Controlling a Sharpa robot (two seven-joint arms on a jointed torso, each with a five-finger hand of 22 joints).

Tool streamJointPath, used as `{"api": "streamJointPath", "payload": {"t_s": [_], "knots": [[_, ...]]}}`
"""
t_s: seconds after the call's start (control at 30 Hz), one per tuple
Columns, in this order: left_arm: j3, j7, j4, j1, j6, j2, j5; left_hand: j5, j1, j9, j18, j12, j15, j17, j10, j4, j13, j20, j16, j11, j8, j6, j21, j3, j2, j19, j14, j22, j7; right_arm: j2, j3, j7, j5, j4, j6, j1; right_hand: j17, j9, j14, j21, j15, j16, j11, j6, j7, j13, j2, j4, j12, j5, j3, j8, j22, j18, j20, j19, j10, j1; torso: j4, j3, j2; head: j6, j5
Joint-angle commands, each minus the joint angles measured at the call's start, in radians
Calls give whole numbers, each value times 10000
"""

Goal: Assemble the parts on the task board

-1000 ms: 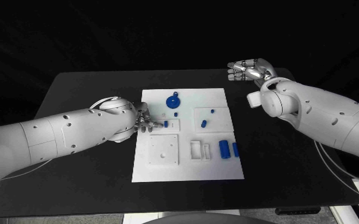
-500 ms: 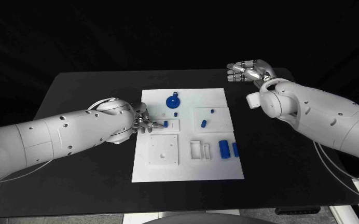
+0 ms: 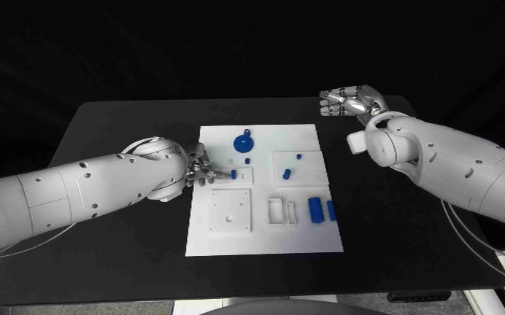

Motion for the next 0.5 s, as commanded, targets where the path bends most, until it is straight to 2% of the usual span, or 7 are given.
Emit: {"api": "streamJointPath", "payload": {"t_s": [0.03, 0.27, 0.5], "knots": [[87, 200, 79, 13, -90, -43, 187, 10, 149, 210, -200, -96, 18, -187, 487, -8, 64, -73, -94, 72, -23, -110, -89, -29, 1, -3, -93, 153, 11, 10, 5, 108, 18, -2, 159, -15, -14, -4, -72, -29, -17, -49, 20, -43, 30, -13, -6, 1, -30, 70, 39, -34, -16, 123, 31, -71, -60, -75, 1, 1, 2, -5, 12], [198, 243, 171, 41, -90, -126, 325, 13, 170, 577, -260, -335, 14, -562, 468, -34, 290, -106, -139, 79, -187, -249, -235, 12, 49, 40, -189, 172, 41, 23, 5, 107, 25, -17, 164, -30, -14, -3, -73, -28, -17, -49, 20, -45, 31, -13, -8, 2, -29, 78, 63, -33, -16, 124, 30, -70, -58, -88, 2, 4, 0, -6, 26], [223, 244, 139, 55, -91, -125, 429, 9, -16, 375, -267, -386, 25, -681, 459, 7, 356, -108, -146, 111, -455, -394, -266, -12, 47, 49, -222, 179, 116, 29, 4, 101, 26, -22, 166, -38, -14, -3, -73, -28, -17, -49, 20, -45, 31, -13, -8, 2, -29, 78, 63, -33, -16, 124, 30, -70, -58, -88, -4, 3, 7, -4, 29]]}}
